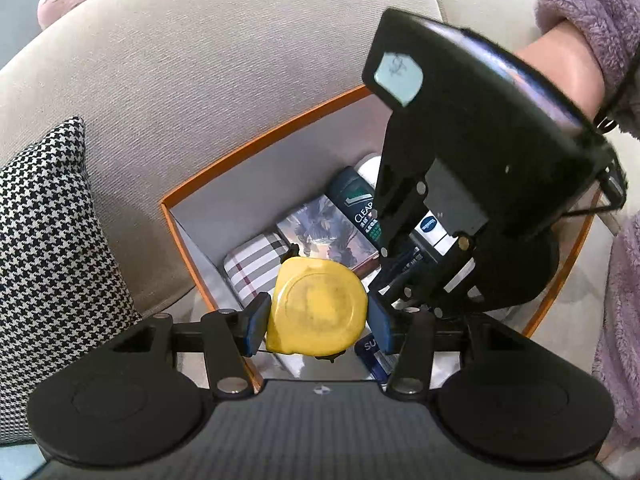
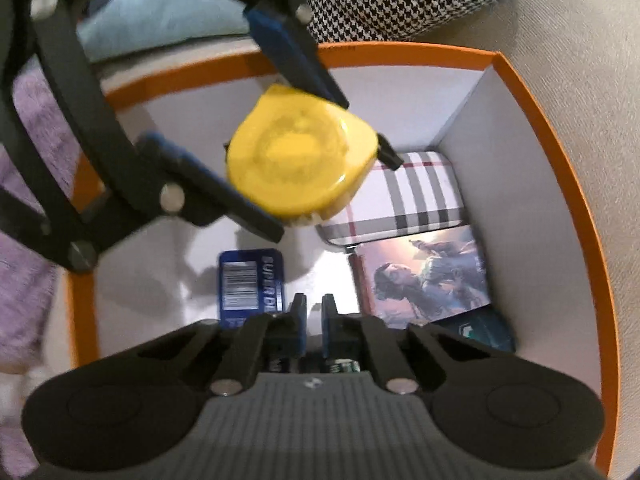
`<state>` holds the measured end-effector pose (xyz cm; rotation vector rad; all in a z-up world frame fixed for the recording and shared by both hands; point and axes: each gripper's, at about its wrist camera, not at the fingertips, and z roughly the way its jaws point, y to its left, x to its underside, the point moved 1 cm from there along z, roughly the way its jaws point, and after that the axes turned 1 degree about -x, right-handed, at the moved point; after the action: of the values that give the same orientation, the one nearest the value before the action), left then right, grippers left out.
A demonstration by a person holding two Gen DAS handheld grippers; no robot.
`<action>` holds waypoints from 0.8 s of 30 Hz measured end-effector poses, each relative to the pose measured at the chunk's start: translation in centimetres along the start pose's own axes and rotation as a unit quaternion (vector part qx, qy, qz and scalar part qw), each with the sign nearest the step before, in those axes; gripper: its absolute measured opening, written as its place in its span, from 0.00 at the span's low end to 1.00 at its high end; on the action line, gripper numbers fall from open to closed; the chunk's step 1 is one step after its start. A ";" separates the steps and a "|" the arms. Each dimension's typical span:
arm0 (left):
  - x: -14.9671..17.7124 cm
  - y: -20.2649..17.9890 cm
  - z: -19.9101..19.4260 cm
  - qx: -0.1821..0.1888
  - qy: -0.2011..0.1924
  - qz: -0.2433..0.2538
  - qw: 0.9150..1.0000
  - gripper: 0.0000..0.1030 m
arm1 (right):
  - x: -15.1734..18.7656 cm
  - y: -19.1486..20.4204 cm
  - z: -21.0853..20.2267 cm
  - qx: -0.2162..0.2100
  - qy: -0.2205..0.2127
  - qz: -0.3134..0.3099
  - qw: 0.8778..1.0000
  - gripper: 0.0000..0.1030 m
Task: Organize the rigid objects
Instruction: 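Lower the blue tin into the box with the right tool while the left lowers the yellow container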
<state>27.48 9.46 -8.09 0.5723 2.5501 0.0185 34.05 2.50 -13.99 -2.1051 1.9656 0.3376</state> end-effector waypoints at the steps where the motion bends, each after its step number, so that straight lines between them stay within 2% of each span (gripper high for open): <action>1: 0.1 0.0 0.1 -0.001 0.001 0.002 1.000 0.57 | 0.0 0.0 0.3 0.000 0.001 -0.002 1.000 0.07; 7: 0.4 -0.1 0.2 -0.003 0.007 0.008 1.000 0.57 | 0.2 0.1 1.5 -0.036 0.010 -0.009 0.999 0.07; 15: 0.0 -0.1 0.2 0.001 0.005 0.008 1.000 0.57 | 0.9 -0.5 2.4 -0.098 -0.001 -0.007 0.995 0.07; 20: -0.2 -0.3 0.5 0.011 0.014 0.020 1.000 0.57 | 1.1 -0.3 2.5 -0.097 0.005 -0.012 0.995 0.07; 24: -0.6 -0.3 0.6 0.037 0.024 0.009 0.999 0.57 | 1.2 -0.3 1.4 -0.067 -0.011 0.002 0.998 0.08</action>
<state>28.10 8.87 -8.39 0.6303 2.6007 -0.0560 34.45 1.83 -15.67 -2.1678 1.9869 0.5041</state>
